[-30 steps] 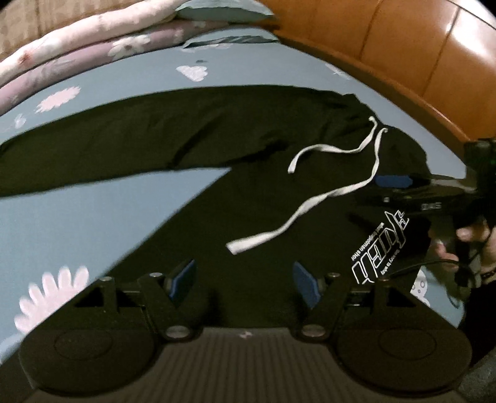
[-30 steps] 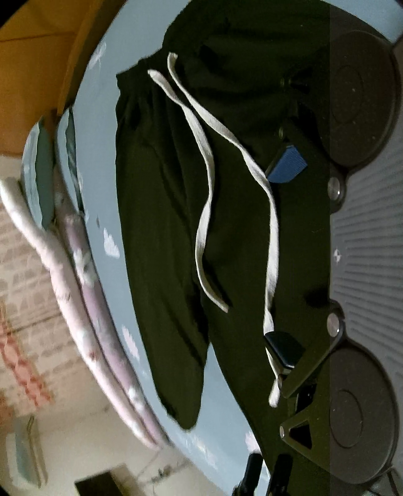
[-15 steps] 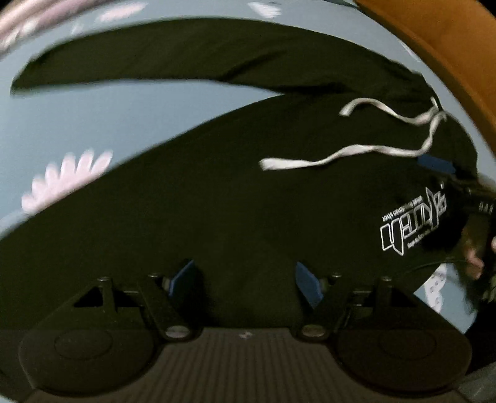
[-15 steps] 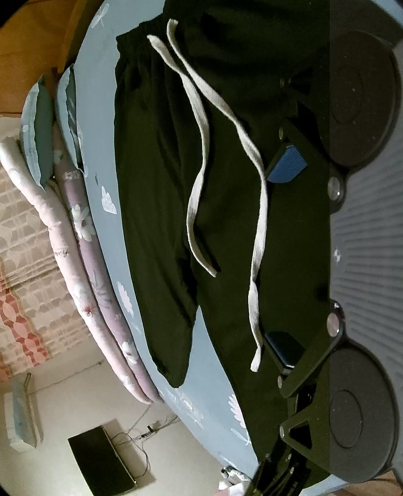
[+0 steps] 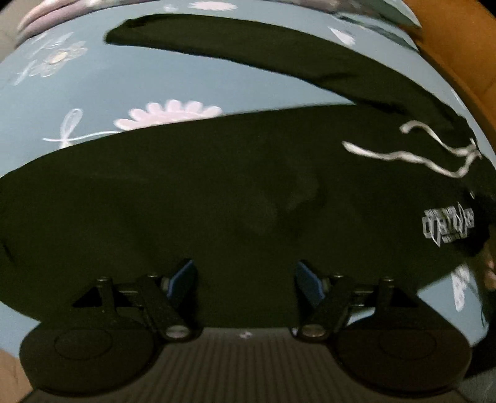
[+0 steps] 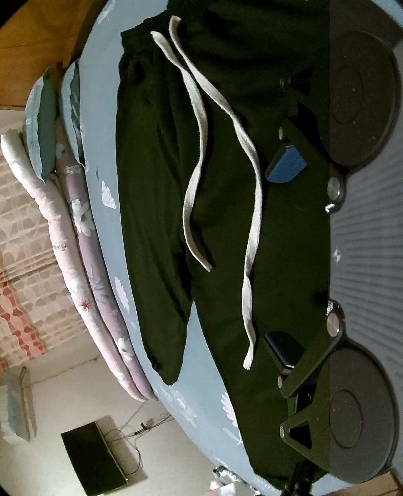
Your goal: Fold clothes
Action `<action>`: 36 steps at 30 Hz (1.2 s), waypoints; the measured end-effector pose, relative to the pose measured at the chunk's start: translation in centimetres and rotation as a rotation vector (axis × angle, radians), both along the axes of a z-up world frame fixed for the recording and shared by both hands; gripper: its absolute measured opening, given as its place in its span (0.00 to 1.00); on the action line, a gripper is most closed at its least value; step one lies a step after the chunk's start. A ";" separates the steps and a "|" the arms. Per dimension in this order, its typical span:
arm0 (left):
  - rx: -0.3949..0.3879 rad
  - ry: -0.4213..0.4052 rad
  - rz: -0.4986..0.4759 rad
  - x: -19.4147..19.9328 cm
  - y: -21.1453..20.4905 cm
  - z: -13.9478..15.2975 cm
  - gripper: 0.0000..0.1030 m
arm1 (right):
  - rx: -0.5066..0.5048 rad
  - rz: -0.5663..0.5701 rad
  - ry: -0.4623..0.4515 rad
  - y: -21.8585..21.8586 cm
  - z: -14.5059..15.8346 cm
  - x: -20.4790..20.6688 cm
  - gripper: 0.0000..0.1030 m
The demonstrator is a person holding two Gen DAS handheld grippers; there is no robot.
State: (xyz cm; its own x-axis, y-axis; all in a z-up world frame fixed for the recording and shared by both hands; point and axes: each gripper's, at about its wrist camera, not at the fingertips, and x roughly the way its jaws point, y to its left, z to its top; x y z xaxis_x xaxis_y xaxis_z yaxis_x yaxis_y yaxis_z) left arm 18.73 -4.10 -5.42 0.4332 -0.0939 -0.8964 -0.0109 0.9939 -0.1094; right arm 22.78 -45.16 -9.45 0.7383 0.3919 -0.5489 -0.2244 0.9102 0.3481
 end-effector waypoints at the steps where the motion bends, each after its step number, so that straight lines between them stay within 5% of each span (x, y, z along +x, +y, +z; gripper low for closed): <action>1: -0.008 0.025 0.012 0.1 0.5 -0.4 0.72 | 0.003 0.003 0.007 0.0 0.1 -0.1 1.00; 4: -0.003 0.072 0.039 -0.5 1.6 -1.1 0.72 | -0.058 0.053 0.069 1.0 0.7 -0.5 1.00; 8: -0.047 0.034 0.051 -0.2 3.1 0.4 0.72 | -0.154 0.104 0.122 2.9 2.1 -1.4 1.00; 12: -0.063 -0.024 0.030 2.7 4.5 1.3 0.73 | -0.165 0.181 0.086 5.2 3.0 -2.5 1.00; 15: -0.094 0.022 0.063 3.9 6.1 0.1 0.73 | -0.209 0.206 0.118 6.9 2.3 -2.4 1.00; 26: -0.125 0.057 0.090 2.9 10.7 0.8 0.73 | -0.331 0.124 0.210 8.8 0.9 -1.8 1.00; 36: -0.196 0.049 0.061 8.0 15.0 -0.9 0.75 | -0.375 -0.028 0.195 10.4 0.4 -2.1 1.00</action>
State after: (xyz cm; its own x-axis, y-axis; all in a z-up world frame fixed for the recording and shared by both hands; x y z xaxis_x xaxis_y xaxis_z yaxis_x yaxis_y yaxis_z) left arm 26.69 10.90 -6.30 0.3999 -0.2439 -0.8835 -0.0802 0.9509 -0.2988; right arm 20.69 -34.75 -9.09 0.6139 0.1200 -0.7802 -0.1604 0.9867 0.0256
